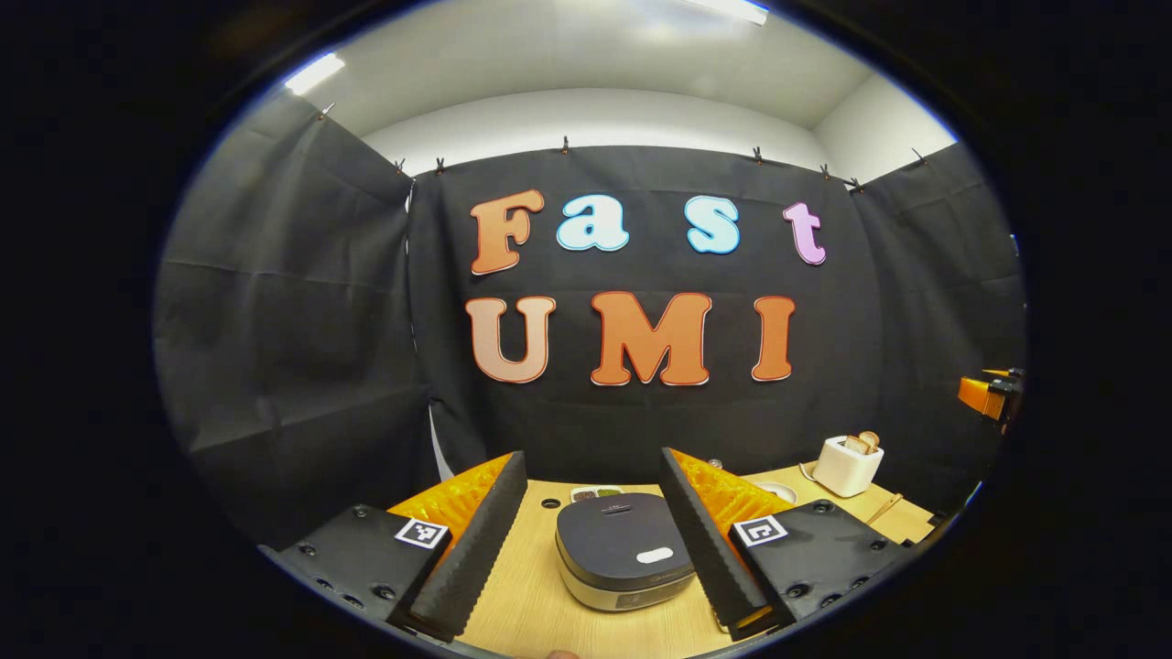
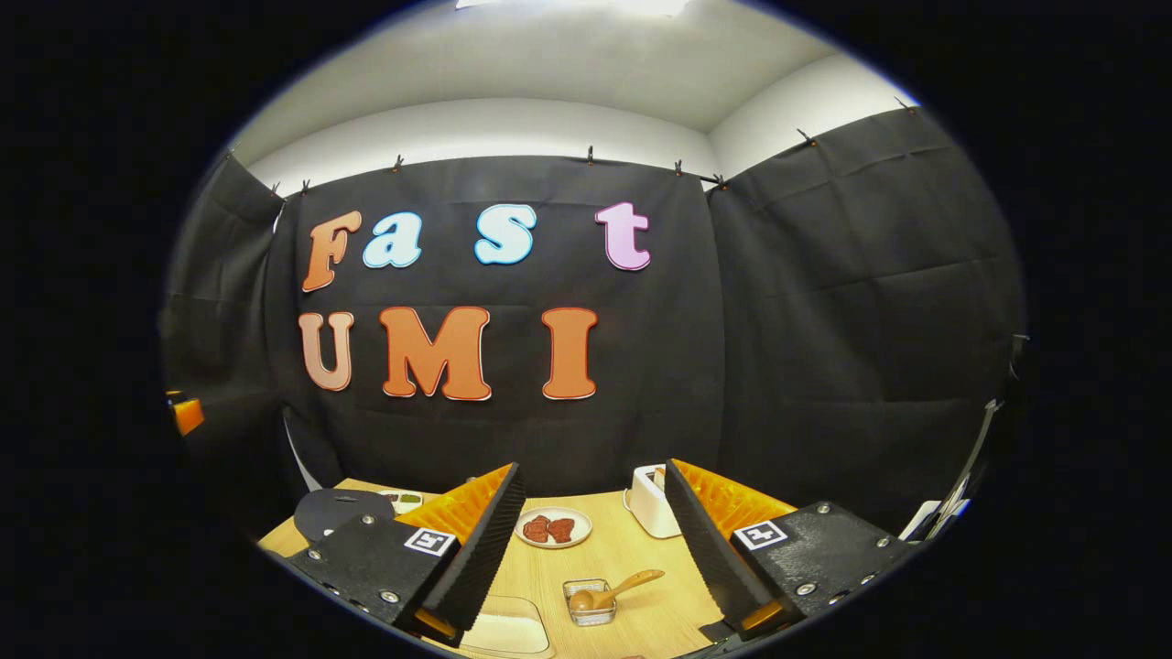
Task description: Close the left gripper, press the button to open the rice cooker; take a wooden spoon from the chopstick holder with the right hand, scoop a spoonful of rice and pour it into the rice cooker, then put the wooden spoon back into the chopstick holder.
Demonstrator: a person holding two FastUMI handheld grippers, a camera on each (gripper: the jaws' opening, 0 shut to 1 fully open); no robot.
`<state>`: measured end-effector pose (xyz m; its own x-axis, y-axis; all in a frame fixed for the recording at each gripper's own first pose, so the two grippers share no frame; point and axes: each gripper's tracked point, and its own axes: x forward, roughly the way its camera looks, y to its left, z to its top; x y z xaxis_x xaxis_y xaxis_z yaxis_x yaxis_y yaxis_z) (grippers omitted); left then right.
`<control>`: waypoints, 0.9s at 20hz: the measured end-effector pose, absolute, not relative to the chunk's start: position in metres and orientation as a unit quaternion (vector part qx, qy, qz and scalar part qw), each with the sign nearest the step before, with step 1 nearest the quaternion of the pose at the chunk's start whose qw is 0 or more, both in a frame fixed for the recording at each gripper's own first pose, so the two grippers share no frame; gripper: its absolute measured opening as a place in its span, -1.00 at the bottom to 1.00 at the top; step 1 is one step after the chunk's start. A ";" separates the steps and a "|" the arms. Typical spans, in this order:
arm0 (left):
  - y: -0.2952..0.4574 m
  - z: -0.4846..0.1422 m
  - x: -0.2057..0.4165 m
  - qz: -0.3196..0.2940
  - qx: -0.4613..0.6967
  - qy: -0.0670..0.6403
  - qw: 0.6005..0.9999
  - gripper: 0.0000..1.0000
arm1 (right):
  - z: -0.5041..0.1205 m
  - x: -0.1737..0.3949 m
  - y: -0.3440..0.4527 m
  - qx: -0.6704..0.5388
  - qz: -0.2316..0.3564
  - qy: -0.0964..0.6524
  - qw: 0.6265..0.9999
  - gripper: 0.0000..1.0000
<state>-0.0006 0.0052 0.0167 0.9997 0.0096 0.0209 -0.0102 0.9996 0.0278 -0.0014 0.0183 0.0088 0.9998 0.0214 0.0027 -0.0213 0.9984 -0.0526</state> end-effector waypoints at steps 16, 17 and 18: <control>0.009 0.009 0.004 0.009 0.021 -0.006 1.000 0.14 | 0.007 -0.003 0.017 -0.039 0.004 0.000 0.999 0.89; 0.009 0.010 0.007 0.009 0.023 -0.010 1.000 0.14 | 0.006 -0.003 0.017 -0.037 0.004 0.001 0.999 0.89; 0.019 0.014 0.002 0.027 0.029 -0.015 0.999 -0.10 | 0.007 -0.003 0.017 -0.037 0.004 0.002 0.999 0.89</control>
<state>0.0015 0.0191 0.0142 0.9981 0.0539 0.0307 -0.0556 0.9969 0.0564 -0.0029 0.0172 0.0065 1.0000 0.0074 -0.0048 -0.0077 0.9973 -0.0734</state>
